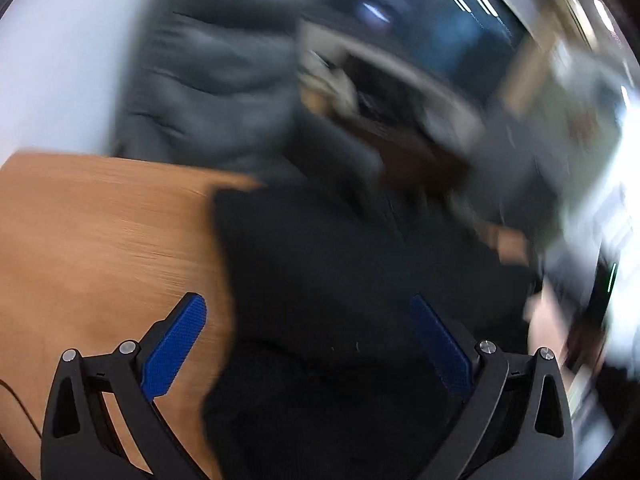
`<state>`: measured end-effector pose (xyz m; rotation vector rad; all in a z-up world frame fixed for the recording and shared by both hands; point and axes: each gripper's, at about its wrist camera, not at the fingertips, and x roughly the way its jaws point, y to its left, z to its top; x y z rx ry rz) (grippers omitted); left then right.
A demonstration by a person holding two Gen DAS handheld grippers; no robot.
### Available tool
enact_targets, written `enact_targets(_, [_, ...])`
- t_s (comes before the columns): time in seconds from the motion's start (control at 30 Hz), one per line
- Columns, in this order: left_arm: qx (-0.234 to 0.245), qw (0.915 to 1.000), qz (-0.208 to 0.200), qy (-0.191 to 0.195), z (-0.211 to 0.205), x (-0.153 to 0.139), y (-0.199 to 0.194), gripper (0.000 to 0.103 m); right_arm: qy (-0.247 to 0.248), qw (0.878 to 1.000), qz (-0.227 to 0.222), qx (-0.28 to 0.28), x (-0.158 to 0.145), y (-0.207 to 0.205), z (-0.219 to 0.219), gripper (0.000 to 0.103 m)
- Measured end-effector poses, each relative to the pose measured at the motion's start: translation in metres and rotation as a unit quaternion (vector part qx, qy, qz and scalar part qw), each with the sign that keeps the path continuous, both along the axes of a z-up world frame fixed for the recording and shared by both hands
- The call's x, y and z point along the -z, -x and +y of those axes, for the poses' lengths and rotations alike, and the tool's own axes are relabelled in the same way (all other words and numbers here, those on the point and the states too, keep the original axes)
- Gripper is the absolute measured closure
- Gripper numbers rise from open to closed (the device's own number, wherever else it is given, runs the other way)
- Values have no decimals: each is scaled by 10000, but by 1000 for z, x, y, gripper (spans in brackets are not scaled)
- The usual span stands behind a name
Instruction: Fold clothes
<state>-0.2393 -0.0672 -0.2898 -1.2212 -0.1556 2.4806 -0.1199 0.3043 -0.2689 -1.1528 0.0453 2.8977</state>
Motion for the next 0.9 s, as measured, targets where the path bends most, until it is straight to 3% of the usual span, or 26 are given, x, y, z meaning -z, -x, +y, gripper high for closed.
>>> enact_targets(0.1, [252,9986,-369,300,15,34,9,0,-140,9955,-898,281,38,8,25,92])
enact_targets(0.17, [218,9980,-543,231,11,46,11,0,-229,9924,-1162,349,48,4,30,92])
enact_targets(0.23, [219,9974,-654,189,8,55,12,0,-350,9955,-825,298,32,-6,21,89])
enact_targets(0.37, [418,9978,-422,283,9,47,4,0,-421,9985,143,-327,-17,-8,-25,52])
enact_targets(0.43, [429,9990,-77,75,6,32,-5,1,-407,9974,93,-582,-9,10,-47,41])
enact_targets(0.5, [462,9979,416,-178,4,13,-13,0,-402,9966,-166,-706,9,33,-64,40])
enact_targets(0.53, [545,9973,469,-170,7,12,-12,0,-399,9958,-295,-768,18,44,-73,41])
enact_targets(0.6, [813,9963,286,-11,15,22,-8,0,-208,9950,-801,-568,49,62,-71,46])
enact_targets(0.63, [948,9952,201,134,19,30,-7,0,-131,9953,-850,-443,58,62,-66,53])
enact_targets(0.7, [1143,9926,123,389,25,43,-8,0,-26,9953,-943,-222,72,62,-57,54])
enact_targets(0.83, [1221,9905,283,561,20,54,-13,0,-507,9940,-965,-112,59,58,-68,53])
enact_targets(0.9, [1221,9905,294,558,19,53,-16,0,-731,9945,-721,-217,52,51,-76,41])
